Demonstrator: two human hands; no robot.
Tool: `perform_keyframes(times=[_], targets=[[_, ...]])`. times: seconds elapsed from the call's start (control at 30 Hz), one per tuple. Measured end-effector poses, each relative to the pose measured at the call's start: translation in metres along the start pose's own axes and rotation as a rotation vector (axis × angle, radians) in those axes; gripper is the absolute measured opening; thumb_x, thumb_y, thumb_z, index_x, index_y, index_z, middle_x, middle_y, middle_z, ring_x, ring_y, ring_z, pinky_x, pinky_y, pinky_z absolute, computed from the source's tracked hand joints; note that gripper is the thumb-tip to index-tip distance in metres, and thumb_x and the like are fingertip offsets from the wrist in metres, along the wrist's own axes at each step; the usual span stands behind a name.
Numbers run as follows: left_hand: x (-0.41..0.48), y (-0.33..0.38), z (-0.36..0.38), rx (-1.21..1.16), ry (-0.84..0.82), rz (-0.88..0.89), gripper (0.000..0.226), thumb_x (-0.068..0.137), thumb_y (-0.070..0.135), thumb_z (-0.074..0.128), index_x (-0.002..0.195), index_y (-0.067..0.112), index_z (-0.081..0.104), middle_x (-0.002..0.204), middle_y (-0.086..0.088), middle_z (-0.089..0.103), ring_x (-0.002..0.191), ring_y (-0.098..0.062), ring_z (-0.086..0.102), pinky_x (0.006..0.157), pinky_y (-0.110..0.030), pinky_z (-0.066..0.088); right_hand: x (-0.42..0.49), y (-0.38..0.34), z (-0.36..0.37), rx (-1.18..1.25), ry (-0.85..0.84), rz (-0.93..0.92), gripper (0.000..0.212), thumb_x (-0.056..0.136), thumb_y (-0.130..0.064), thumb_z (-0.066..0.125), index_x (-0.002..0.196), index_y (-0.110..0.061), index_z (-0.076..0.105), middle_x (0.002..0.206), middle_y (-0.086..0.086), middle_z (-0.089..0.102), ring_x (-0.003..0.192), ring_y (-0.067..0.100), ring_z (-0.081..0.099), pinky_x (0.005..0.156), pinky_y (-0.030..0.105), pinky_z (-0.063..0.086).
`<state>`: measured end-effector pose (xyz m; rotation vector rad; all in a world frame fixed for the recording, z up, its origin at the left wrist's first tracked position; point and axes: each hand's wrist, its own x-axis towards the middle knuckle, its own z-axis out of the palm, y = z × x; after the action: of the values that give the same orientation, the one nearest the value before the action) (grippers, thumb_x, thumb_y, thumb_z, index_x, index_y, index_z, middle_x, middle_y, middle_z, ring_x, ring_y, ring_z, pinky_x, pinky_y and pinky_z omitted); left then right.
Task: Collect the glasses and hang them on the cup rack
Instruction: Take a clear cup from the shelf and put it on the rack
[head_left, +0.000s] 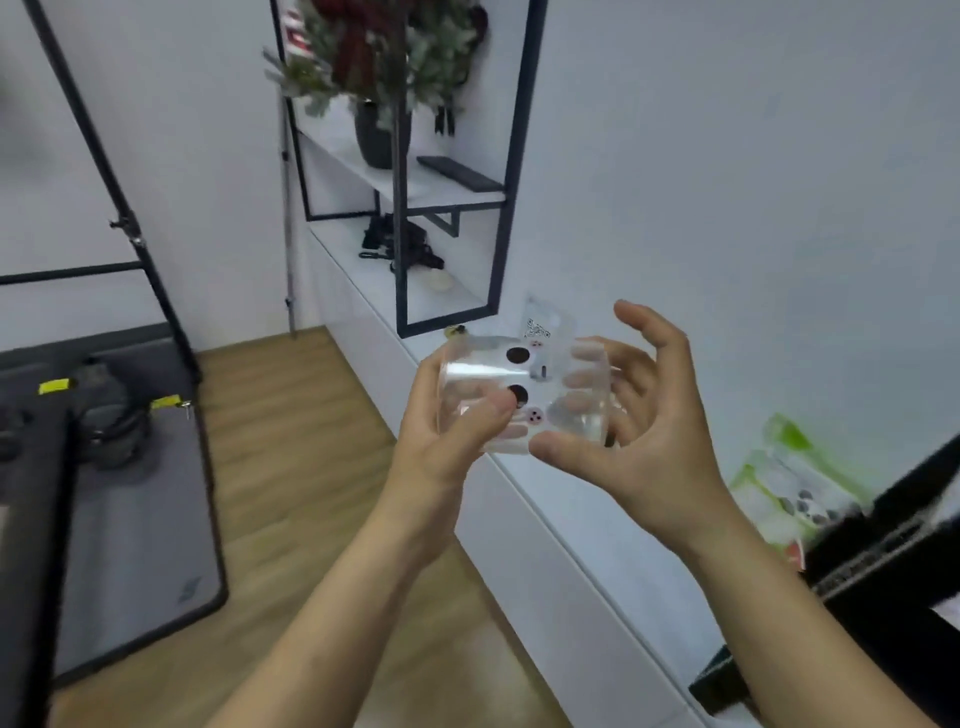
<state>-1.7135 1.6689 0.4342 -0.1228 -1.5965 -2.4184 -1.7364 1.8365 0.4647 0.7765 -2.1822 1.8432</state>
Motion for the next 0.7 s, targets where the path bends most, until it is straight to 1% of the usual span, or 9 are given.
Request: perform_keyframes(times=[0.07, 0.13, 0.2, 0.23, 0.33, 0.43, 0.57, 0.63, 0.7], targets=[[0.017, -0.005, -0.018, 0.005, -0.015, -0.002, 0.064, 0.070, 0.037, 0.074, 0.129, 0.021, 0.052, 0.104, -0.009, 0.067, 0.097, -0.034, 0.069, 0.079, -0.035, 0.055, 0.022, 0.019, 0.015, 0.102, -0.057, 0.106, 0.094, 0.054, -0.039, 0.089, 0.133, -0.044, 0.039, 0.130, 0.004, 0.057, 0.115, 0.017, 0.063, 0.088, 0.037, 0.057], [0.037, -0.016, -0.031, 0.013, -0.022, -0.015, 0.059, 0.070, 0.036, 0.078, 0.121, 0.020, 0.056, 0.108, -0.012, 0.069, 0.100, -0.037, 0.069, 0.081, -0.041, 0.056, 0.044, 0.043, 0.027, 0.154, -0.113, 0.213, 0.094, 0.055, -0.053, 0.087, 0.135, -0.035, 0.041, 0.129, 0.007, 0.060, 0.112, 0.019, 0.065, 0.087, 0.040, 0.058], [0.063, -0.030, -0.041, 0.064, 0.005, -0.053, 0.060, 0.067, 0.035, 0.081, 0.120, 0.019, 0.057, 0.118, -0.022, 0.066, 0.108, -0.042, 0.065, 0.090, -0.053, 0.053, 0.067, 0.073, 0.032, 0.231, -0.139, 0.302, 0.098, 0.056, -0.064, 0.083, 0.136, -0.023, 0.045, 0.123, 0.010, 0.065, 0.111, 0.026, 0.066, 0.090, 0.047, 0.056], [0.077, -0.038, -0.045, 0.116, 0.022, -0.082, 0.061, 0.066, 0.035, 0.081, 0.119, 0.019, 0.057, 0.122, -0.022, 0.065, 0.111, -0.042, 0.064, 0.094, -0.055, 0.050, 0.079, 0.091, 0.031, 0.269, -0.132, 0.332, 0.095, 0.059, -0.062, 0.083, 0.135, -0.019, 0.047, 0.121, 0.012, 0.067, 0.111, 0.028, 0.066, 0.092, 0.051, 0.055], [0.124, -0.060, -0.052, 0.291, 0.017, -0.210, 0.063, 0.059, 0.041, 0.085, 0.111, 0.020, 0.056, 0.115, -0.007, 0.071, 0.109, -0.029, 0.067, 0.088, -0.044, 0.051, 0.118, 0.140, 0.024, 0.325, -0.062, 0.419, 0.083, 0.062, -0.052, 0.080, 0.134, -0.020, 0.052, 0.115, 0.008, 0.072, 0.107, 0.029, 0.068, 0.096, 0.058, 0.050], [0.176, -0.078, -0.049, 0.414, -0.020, -0.280, 0.063, 0.058, 0.042, 0.087, 0.110, 0.021, 0.058, 0.114, -0.002, 0.072, 0.106, -0.022, 0.069, 0.084, -0.036, 0.054, 0.163, 0.180, 0.011, 0.320, -0.056, 0.444, 0.075, 0.059, -0.050, 0.085, 0.125, -0.025, 0.059, 0.109, 0.004, 0.074, 0.103, 0.026, 0.070, 0.088, 0.050, 0.054], [0.249, -0.110, -0.041, 0.568, -0.057, -0.276, 0.052, 0.065, 0.040, 0.083, 0.112, 0.032, 0.061, 0.113, 0.012, 0.070, 0.104, -0.009, 0.066, 0.089, -0.033, 0.053, 0.221, 0.231, -0.014, 0.165, -0.031, 0.402, 0.079, 0.056, -0.047, 0.088, 0.128, -0.037, 0.056, 0.111, -0.007, 0.072, 0.105, 0.013, 0.068, 0.082, 0.034, 0.055], [0.283, -0.126, -0.039, 0.670, -0.082, -0.244, 0.053, 0.072, 0.033, 0.083, 0.118, 0.039, 0.057, 0.118, 0.019, 0.064, 0.108, 0.003, 0.059, 0.089, -0.021, 0.048, 0.239, 0.255, -0.025, 0.044, -0.008, 0.396, 0.082, 0.053, -0.049, 0.088, 0.127, -0.046, 0.053, 0.112, -0.015, 0.069, 0.104, 0.009, 0.067, 0.076, 0.026, 0.056], [0.322, -0.143, -0.036, 0.736, -0.159, -0.214, 0.052, 0.078, 0.027, 0.078, 0.121, 0.042, 0.054, 0.120, 0.026, 0.059, 0.111, 0.009, 0.053, 0.088, -0.013, 0.044, 0.256, 0.276, -0.034, -0.090, 0.011, 0.376, 0.080, 0.054, -0.051, 0.088, 0.124, -0.051, 0.050, 0.115, -0.019, 0.065, 0.108, 0.007, 0.064, 0.080, 0.026, 0.058]])
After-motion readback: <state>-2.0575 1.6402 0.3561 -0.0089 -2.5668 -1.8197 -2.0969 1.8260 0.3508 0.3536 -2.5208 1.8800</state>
